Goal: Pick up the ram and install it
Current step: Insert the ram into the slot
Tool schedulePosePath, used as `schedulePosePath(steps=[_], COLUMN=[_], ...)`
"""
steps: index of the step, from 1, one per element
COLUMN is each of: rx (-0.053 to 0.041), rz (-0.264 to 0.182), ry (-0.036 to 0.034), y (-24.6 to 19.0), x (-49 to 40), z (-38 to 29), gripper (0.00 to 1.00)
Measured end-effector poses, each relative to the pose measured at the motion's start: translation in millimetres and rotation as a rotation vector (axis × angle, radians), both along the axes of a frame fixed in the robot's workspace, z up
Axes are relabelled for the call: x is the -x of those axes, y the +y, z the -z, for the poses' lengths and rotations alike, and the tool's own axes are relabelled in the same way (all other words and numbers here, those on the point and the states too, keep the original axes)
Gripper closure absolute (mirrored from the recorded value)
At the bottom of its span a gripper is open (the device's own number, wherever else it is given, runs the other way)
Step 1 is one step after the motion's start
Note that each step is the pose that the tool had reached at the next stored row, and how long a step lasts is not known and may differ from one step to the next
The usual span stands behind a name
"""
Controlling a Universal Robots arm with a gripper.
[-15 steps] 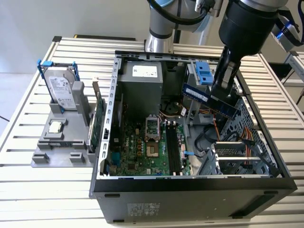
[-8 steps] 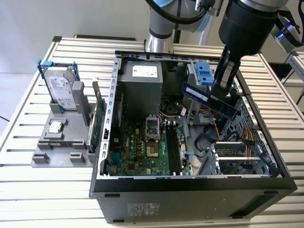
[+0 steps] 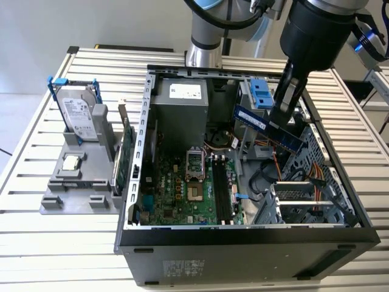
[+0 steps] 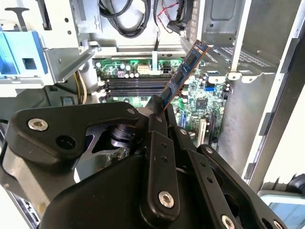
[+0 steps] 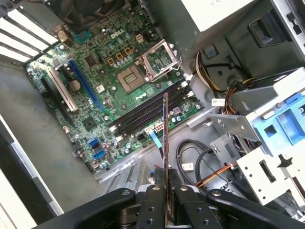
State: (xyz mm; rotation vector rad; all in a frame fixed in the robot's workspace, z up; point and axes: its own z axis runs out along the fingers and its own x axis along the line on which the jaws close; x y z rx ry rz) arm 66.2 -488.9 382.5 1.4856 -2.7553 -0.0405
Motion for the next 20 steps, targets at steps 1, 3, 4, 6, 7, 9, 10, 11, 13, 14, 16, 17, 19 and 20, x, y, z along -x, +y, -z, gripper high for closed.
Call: schedulePosePath(steps=[1,3,4,6,7,9,10,11,13,14,16,17,19,20], rx=[0.0000,0.0001,0.0001,0.0001,0.0002,0.0001,0.0001,0.0001,0.0001,0.0001,0.0001,0.0001,0.0001,0.0001], rz=[0.005,0.015,0.020,0.031,0.036,0.047,0.052,0.057,0.067,0.073,0.084,0.090,0.101,0.107], ry=[0.0000,0.0000,0.0000,0.0000,0.0000,0.0000,0.0000,0.0000,0.0000,0.0000,0.0000,0.0000,0.0000,0.0000], y=[0.0,0.0,0.0,0.0,0.0,0.0,0.0,0.0,0.0,0.0,0.0,0.0,0.0,0.0], x=[0.0,0.0,0.0,0.0,0.0,0.0,0.0,0.0,0.0,0.0,0.0,0.0,0.0,0.0], z=[0.0,0.0,-0.1,0.0,-0.1,0.0,0.0,0.0,0.0,0.0,-0.1,-0.1,-0.1,0.0], gripper=[1.00,1.00,1.00,1.00,1.00,1.00,1.00,1.00,1.00,1.00,1.00,1.00,1.00,1.00])
